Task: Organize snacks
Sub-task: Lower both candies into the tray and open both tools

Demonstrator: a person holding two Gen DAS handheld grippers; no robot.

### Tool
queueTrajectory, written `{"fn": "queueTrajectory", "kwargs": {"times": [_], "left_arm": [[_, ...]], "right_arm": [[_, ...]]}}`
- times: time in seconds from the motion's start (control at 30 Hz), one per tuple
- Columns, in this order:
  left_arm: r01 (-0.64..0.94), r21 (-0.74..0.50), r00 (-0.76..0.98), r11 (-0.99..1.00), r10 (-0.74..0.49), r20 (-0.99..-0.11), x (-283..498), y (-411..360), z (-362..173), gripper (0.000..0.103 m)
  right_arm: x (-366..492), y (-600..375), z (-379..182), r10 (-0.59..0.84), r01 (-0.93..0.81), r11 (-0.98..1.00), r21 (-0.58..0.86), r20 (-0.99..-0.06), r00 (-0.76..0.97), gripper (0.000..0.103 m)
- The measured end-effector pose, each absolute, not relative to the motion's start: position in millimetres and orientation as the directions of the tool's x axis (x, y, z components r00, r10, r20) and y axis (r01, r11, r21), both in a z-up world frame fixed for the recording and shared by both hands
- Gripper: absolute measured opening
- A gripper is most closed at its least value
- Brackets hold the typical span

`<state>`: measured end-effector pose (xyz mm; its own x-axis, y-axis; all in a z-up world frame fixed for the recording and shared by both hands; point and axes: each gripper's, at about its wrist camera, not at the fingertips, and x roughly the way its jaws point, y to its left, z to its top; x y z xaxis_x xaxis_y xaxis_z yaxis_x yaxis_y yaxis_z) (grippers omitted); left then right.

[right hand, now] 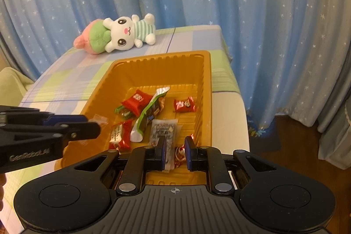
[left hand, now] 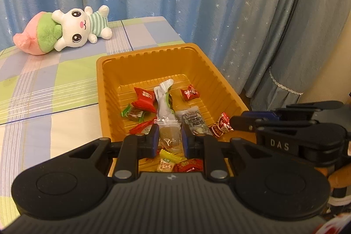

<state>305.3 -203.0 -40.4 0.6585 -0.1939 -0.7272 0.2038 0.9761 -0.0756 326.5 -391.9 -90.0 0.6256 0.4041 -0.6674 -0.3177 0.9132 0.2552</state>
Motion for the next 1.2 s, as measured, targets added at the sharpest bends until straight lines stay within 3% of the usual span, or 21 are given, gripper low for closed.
{"fn": "queueTrajectory", "kwargs": {"times": [0.6,0.87,0.93,1.0,1.07,1.2], "left_arm": [[0.205,-0.069,0.641,0.976,-0.188,-0.744,319,-220,-52,0.02],[0.164,-0.077,0.626,0.983,-0.164,-0.762,304,-208,-51,0.032],[0.153,-0.07,0.63,0.986,-0.152,-0.762,298,-205,-48,0.036],[0.142,-0.065,0.635,0.988,-0.141,-0.76,291,-202,-45,0.042],[0.126,-0.062,0.639,0.99,-0.129,-0.758,284,-199,-41,0.049],[0.089,-0.051,0.656,0.995,-0.098,-0.748,266,-193,-29,0.061]], "right_arm": [[322,-400,-88,0.424,-0.309,0.905,0.292,-0.664,0.616,0.018],[316,-400,-89,0.445,-0.309,0.895,0.321,-0.668,0.596,0.019],[314,-399,-89,0.452,-0.314,0.892,0.326,-0.668,0.591,0.024],[310,-399,-88,0.458,-0.316,0.889,0.332,-0.665,0.59,0.054],[305,-401,-87,0.461,-0.306,0.887,0.345,-0.649,0.605,0.068],[297,-403,-84,0.476,-0.301,0.879,0.37,-0.642,0.601,0.074]]}}
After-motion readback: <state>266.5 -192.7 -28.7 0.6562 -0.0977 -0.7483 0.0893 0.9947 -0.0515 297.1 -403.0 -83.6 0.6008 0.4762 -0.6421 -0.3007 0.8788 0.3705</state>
